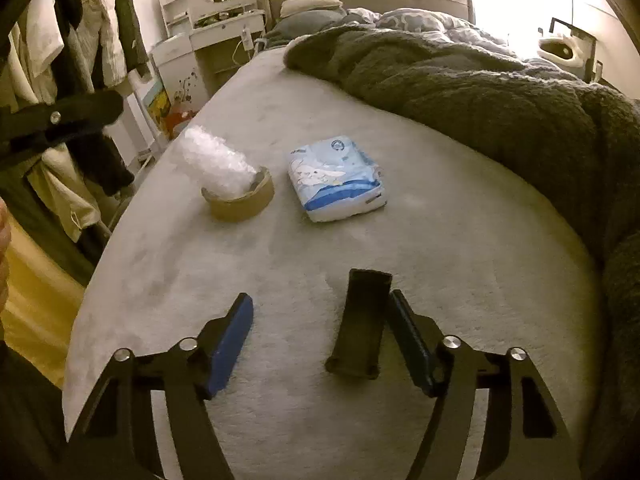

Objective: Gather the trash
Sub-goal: 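Move both open tools back over the bed toward the bubble wrap, then grasp the bubble wrap from the tape roll with the left tool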

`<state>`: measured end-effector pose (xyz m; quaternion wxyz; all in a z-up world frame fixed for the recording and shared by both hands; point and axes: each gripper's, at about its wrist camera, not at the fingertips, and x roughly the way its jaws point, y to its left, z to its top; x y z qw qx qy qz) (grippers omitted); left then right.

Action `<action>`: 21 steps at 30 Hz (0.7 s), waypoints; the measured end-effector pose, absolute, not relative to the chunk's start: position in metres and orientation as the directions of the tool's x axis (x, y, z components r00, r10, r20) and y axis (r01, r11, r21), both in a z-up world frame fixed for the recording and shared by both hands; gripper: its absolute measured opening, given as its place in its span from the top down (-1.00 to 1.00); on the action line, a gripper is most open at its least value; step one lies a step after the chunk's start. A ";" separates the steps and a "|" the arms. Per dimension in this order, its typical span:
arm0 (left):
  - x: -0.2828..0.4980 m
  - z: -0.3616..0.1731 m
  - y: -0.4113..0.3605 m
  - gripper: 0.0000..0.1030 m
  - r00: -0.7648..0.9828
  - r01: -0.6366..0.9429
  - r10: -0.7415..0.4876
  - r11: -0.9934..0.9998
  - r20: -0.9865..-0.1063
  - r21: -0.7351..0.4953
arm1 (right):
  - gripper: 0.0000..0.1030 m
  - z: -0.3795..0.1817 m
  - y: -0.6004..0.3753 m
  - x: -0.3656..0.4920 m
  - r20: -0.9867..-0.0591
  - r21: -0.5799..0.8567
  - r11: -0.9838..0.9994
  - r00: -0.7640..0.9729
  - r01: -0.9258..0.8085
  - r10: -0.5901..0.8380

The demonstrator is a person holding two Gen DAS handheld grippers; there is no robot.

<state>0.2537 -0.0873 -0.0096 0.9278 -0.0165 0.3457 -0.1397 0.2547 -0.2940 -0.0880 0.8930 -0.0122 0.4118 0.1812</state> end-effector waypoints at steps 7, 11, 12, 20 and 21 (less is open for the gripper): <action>0.267 -0.025 -0.087 -0.44 0.693 0.214 -0.293 0.956 -0.659 -0.201 | 0.12 -0.091 -0.301 0.256 -0.739 0.136 0.940 0.599 -0.314 0.307; 0.273 -0.032 -0.089 -0.44 0.676 0.204 -0.316 0.948 -0.665 -0.243 | 0.42 -0.091 -0.304 0.258 -0.736 0.144 0.940 0.601 -0.309 0.310; 0.274 -0.033 -0.090 -0.44 0.675 0.203 -0.320 0.947 -0.665 -0.250 | 0.53 -0.091 -0.304 0.258 -0.735 0.142 0.940 0.603 -0.309 0.309; 0.283 -0.041 -0.095 -0.40 0.658 0.201 -0.323 0.946 -0.680 -0.255 | 0.60 -0.084 -0.309 0.256 -0.711 0.174 0.930 0.613 -0.323 0.345; 0.285 -0.042 -0.095 -0.38 0.656 0.198 -0.326 0.945 -0.681 -0.261 | 0.60 -0.082 -0.311 0.256 -0.707 0.176 0.931 0.617 -0.321 0.346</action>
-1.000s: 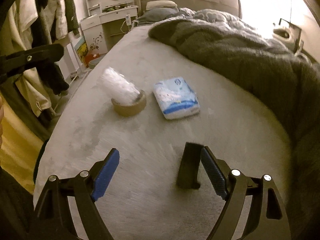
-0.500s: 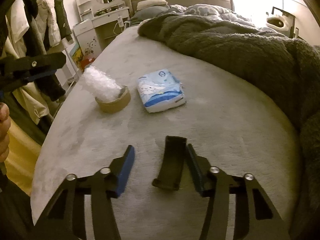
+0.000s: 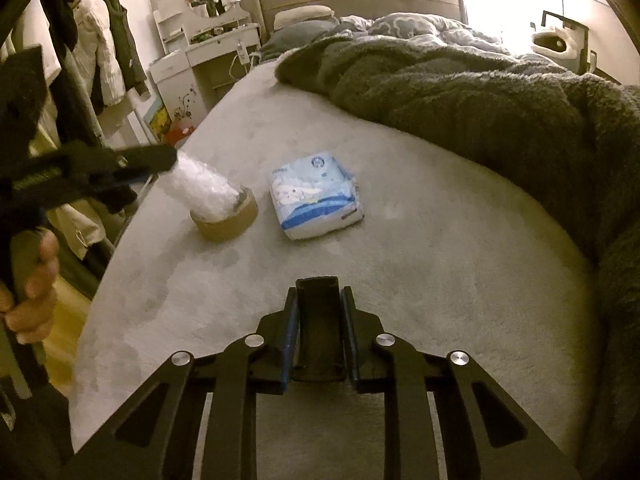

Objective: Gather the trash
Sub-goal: 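Grasp the bubble wrap from the tape roll with the left tool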

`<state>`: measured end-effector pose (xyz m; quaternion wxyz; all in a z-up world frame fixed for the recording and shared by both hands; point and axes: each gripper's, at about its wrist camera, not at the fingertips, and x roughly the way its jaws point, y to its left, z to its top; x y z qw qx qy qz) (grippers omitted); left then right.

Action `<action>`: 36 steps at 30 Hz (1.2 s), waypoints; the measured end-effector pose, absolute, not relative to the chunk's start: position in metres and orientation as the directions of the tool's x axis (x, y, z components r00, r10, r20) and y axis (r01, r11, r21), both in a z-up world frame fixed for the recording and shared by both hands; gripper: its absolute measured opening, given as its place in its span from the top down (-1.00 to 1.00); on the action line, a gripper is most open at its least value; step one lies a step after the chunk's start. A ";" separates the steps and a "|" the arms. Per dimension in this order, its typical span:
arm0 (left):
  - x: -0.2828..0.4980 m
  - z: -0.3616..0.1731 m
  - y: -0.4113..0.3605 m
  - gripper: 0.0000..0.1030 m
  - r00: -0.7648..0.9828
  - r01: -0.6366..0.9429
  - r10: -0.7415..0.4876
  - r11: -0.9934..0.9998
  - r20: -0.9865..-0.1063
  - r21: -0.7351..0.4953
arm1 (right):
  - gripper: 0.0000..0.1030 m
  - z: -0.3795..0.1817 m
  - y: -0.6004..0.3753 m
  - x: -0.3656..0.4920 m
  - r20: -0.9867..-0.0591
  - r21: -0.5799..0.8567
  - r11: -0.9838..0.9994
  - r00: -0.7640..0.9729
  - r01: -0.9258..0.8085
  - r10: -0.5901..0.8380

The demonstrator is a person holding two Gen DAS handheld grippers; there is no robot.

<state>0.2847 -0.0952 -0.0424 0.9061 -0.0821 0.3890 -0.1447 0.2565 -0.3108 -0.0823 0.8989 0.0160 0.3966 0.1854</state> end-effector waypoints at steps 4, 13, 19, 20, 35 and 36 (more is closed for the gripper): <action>0.292 -0.047 -0.095 -0.32 0.642 0.191 -0.350 0.934 -0.682 -0.301 | 0.60 -0.077 -0.320 0.256 -0.693 0.196 0.931 0.628 -0.309 0.354; 0.304 -0.059 -0.103 0.09 0.611 0.175 -0.373 0.924 -0.698 -0.341 | 0.60 -0.077 -0.334 0.254 -0.688 0.216 0.930 0.630 -0.297 0.361; 0.302 -0.057 -0.114 0.38 0.622 0.213 -0.363 0.931 -0.694 -0.296 | 0.60 -0.075 -0.337 0.255 -0.682 0.222 0.928 0.633 -0.298 0.366; 0.301 -0.057 -0.115 0.39 0.624 0.218 -0.359 0.933 -0.694 -0.287 | 0.60 -0.074 -0.336 0.255 -0.681 0.220 0.928 0.634 -0.299 0.366; 0.285 -0.035 -0.097 0.39 0.637 0.260 -0.421 0.906 -0.646 -0.334 | 0.60 -0.068 -0.314 0.251 -0.689 0.184 0.930 0.633 -0.319 0.353; 0.285 -0.036 -0.093 0.39 0.628 0.260 -0.435 0.899 -0.646 -0.353 | 0.60 -0.069 -0.311 0.251 -0.693 0.178 0.931 0.630 -0.320 0.349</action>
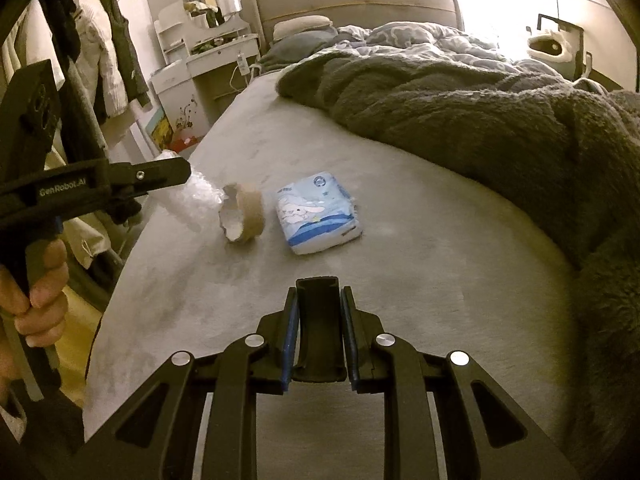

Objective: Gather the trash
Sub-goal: 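Grasp the bubble wrap from the tape roll with the left tool, then carry the bubble wrap with the left tool over the black bin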

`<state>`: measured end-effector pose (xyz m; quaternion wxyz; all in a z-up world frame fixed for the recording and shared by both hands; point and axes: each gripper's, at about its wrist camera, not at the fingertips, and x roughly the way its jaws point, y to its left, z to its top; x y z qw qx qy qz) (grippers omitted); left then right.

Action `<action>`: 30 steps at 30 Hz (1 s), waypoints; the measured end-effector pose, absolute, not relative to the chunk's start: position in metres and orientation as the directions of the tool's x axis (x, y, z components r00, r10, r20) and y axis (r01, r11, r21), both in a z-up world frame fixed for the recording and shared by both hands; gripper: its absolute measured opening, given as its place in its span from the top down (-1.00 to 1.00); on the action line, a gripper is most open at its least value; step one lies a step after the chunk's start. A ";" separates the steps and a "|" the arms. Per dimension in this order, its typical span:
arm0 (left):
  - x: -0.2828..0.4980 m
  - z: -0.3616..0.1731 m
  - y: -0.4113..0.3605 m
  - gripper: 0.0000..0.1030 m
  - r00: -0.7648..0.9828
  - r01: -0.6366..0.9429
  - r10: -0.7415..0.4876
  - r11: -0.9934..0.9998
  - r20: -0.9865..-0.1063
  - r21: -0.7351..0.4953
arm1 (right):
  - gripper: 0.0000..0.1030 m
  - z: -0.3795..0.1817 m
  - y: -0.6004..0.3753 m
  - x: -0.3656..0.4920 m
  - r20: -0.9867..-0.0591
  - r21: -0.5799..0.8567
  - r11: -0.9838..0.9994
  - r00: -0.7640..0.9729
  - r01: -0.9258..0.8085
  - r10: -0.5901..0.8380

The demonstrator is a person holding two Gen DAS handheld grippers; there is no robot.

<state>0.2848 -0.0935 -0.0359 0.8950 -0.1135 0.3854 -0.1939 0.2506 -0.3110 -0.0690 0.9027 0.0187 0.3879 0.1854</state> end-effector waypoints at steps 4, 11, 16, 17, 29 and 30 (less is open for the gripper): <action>0.282 -0.040 -0.080 0.40 0.621 0.229 -0.413 0.909 -0.666 -0.349 | 0.60 -0.068 -0.304 0.251 -0.698 0.164 0.933 0.630 -0.320 0.339; 0.268 -0.034 -0.060 0.40 0.651 0.221 -0.350 0.936 -0.673 -0.272 | 0.60 -0.060 -0.289 0.251 -0.693 0.166 0.932 0.635 -0.322 0.343; 0.257 -0.035 -0.043 0.40 0.670 0.206 -0.280 0.960 -0.687 -0.190 | 0.60 -0.055 -0.272 0.249 -0.693 0.169 0.928 0.630 -0.331 0.351; 0.254 -0.034 -0.038 0.40 0.675 0.200 -0.267 0.963 -0.688 -0.178 | 0.60 -0.054 -0.268 0.248 -0.692 0.169 0.927 0.629 -0.335 0.353; 0.217 -0.032 0.037 0.40 0.742 0.055 -0.144 0.987 -0.655 -0.154 | 0.60 -0.038 -0.222 0.230 -0.695 0.159 0.909 0.610 -0.386 0.381; 0.214 -0.034 0.044 0.40 0.742 0.038 -0.133 0.987 -0.657 -0.157 | 0.60 -0.037 -0.219 0.229 -0.696 0.158 0.907 0.608 -0.390 0.382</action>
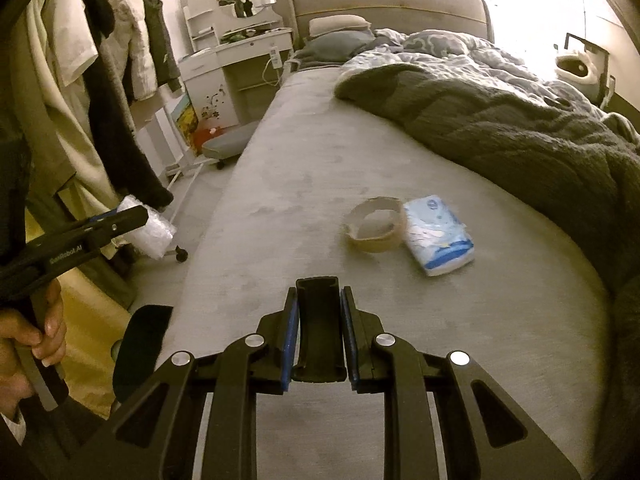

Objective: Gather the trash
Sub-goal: 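Carry the bubble wrap with the left tool over the black bin, then open the left tool to drop the bubble wrap into the bin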

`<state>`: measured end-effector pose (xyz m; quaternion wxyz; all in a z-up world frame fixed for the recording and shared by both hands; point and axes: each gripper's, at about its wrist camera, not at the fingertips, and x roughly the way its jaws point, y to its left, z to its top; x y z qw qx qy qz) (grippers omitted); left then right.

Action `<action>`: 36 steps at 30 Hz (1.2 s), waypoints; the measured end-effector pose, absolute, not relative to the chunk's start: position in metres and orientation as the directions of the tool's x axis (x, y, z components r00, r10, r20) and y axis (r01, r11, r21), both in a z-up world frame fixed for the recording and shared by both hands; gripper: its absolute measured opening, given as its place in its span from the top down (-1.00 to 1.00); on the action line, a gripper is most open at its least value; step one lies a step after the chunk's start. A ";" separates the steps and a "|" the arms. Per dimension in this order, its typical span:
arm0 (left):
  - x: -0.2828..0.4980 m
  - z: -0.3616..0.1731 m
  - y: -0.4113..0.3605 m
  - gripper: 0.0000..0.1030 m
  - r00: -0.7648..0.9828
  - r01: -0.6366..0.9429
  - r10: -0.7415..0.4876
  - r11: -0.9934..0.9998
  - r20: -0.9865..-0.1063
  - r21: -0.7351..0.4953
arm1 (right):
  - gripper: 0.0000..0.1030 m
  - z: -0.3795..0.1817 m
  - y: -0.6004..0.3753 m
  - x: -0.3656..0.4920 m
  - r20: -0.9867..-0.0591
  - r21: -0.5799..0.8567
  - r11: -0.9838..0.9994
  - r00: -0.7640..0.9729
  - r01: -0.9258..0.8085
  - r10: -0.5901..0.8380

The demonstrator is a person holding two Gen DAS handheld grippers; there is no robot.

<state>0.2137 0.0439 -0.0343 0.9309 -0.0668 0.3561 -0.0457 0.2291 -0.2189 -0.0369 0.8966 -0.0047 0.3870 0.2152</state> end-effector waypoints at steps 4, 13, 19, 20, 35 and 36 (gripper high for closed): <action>0.205 -0.044 0.065 0.40 0.734 -0.012 -0.065 0.994 -0.676 -0.109 | 0.60 -0.032 -0.207 0.223 -0.693 0.168 0.900 0.602 -0.401 0.398; 0.183 -0.079 0.107 0.40 0.700 -0.084 0.011 0.994 -0.714 -0.066 | 0.60 -0.023 -0.167 0.210 -0.684 0.171 0.876 0.586 -0.450 0.434; 0.170 -0.114 0.129 0.40 0.645 -0.105 0.026 0.993 -0.764 -0.055 | 0.60 -0.025 -0.135 0.207 -0.689 0.182 0.856 0.558 -0.483 0.462; 0.169 -0.118 0.132 0.40 0.638 -0.110 0.026 0.992 -0.770 -0.058 | 0.60 -0.025 -0.129 0.207 -0.690 0.180 0.853 0.555 -0.489 0.464; 0.161 -0.177 0.167 0.39 0.507 -0.187 -0.009 0.975 -0.862 -0.120 | 0.60 -0.047 -0.047 0.206 -0.729 0.172 0.798 0.470 -0.578 0.497; 0.160 -0.179 0.168 0.38 0.499 -0.190 -0.010 0.974 -0.867 -0.121 | 0.60 -0.048 -0.042 0.206 -0.732 0.171 0.796 0.466 -0.581 0.497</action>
